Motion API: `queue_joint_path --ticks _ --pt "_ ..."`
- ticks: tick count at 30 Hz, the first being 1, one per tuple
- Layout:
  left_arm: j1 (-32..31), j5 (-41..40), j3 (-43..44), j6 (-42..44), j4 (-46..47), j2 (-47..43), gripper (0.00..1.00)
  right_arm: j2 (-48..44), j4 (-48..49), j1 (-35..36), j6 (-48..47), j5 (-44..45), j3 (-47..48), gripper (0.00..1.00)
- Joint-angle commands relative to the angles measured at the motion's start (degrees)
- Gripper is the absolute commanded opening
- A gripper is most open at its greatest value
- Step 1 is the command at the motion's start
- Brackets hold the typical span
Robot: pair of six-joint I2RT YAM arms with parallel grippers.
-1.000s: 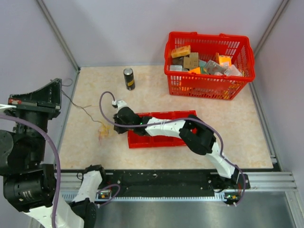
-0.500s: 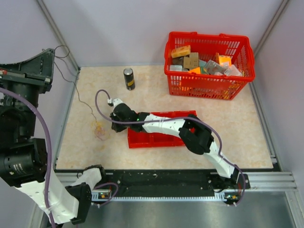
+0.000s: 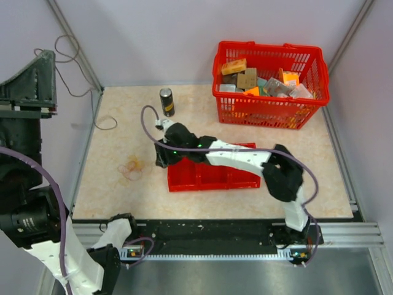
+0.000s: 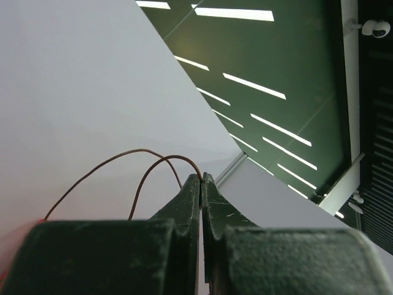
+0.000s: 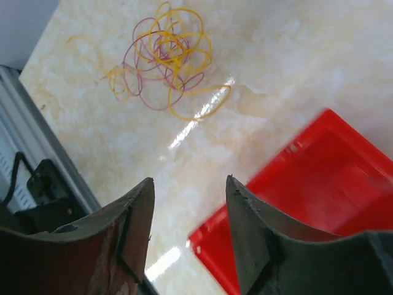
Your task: Untangle the cables
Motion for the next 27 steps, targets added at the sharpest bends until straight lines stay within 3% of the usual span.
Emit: queue_joint_path --ticks 1,4,6,10,12,16,20,27 --pt "0.3 4.5 -9.8 -2.8 2.9 -1.6 0.0 -21.3 -1.3 -2.1 -2.9 -0.1 -7.9 0.55" --pt "0.3 11.5 -17.6 -2.0 3.4 -2.4 0.0 -32.4 -2.6 -4.2 -2.7 0.6 -15.6 0.73" --pt "0.2 16.0 -23.1 -0.8 3.4 -2.8 0.0 -39.1 -3.5 -5.0 -3.1 0.1 -19.8 0.8" --pt "-3.7 21.2 -34.5 3.6 5.8 -5.0 0.0 -51.4 -8.6 -5.9 -4.7 8.0 -27.9 0.84" --pt "-7.8 20.1 -40.2 6.5 6.4 -6.6 0.0 -57.0 -11.1 -7.4 -4.3 10.2 -31.4 0.83" --pt "-22.4 14.5 -50.9 10.9 10.5 -8.9 0.0 -68.5 -14.3 -8.7 -2.3 13.3 -37.9 0.83" --pt "-31.5 11.2 -59.4 11.4 14.8 -8.2 0.0 -77.5 -18.4 -8.7 0.2 15.5 -41.2 0.83" --pt "-41.9 4.8 -62.2 13.9 17.4 -4.7 0.0 -87.8 -25.4 -8.7 2.4 18.0 -42.9 0.83"
